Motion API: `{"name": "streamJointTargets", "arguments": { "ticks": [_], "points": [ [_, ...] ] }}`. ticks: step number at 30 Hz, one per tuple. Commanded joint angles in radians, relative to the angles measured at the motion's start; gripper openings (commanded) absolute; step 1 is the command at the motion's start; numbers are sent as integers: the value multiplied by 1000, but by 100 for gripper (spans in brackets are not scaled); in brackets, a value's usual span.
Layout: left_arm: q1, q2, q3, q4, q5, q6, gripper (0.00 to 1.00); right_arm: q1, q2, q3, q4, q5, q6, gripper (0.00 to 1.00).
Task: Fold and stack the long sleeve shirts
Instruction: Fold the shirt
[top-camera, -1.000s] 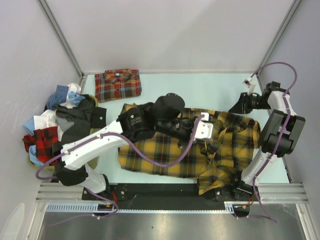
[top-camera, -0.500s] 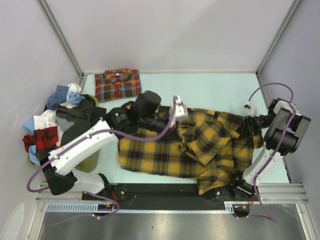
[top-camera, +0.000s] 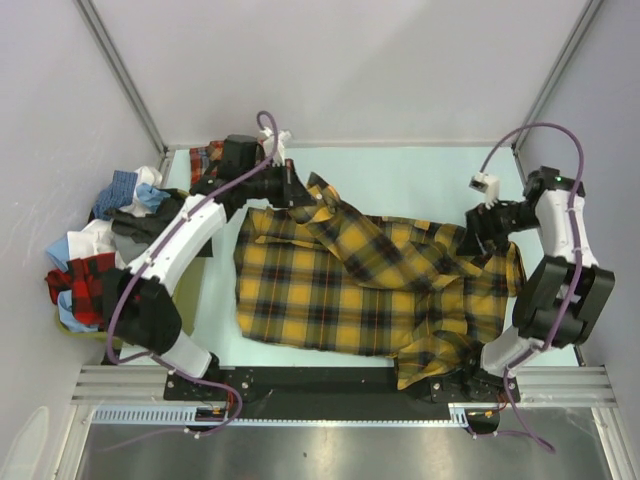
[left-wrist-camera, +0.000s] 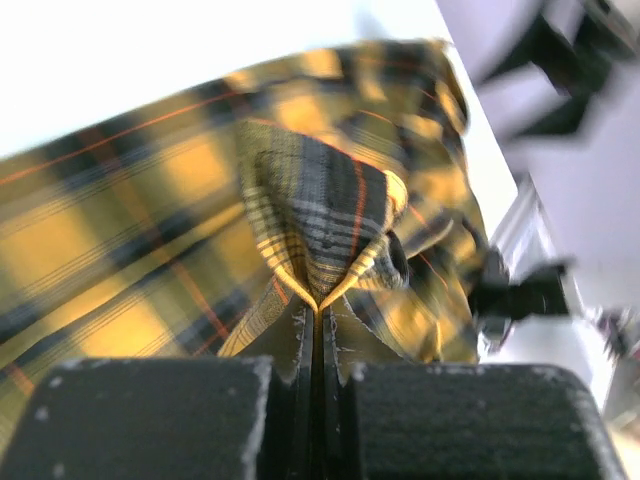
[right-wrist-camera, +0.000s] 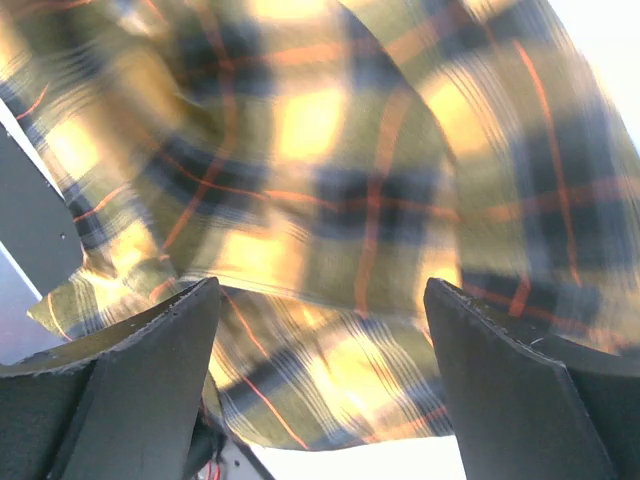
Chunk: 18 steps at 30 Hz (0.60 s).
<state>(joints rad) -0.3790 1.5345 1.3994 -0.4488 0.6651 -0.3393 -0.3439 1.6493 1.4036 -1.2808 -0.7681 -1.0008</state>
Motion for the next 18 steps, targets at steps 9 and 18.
{"name": "streamJointTargets", "arguments": {
  "ticks": [9,18],
  "points": [
    [198,88,-175,136,-74,-259,0,229,4,-101,163,36,28,89],
    [210,119,-303,183,-119,-214,0,203,185,-2,100,148,-59,56]
  ]
}}
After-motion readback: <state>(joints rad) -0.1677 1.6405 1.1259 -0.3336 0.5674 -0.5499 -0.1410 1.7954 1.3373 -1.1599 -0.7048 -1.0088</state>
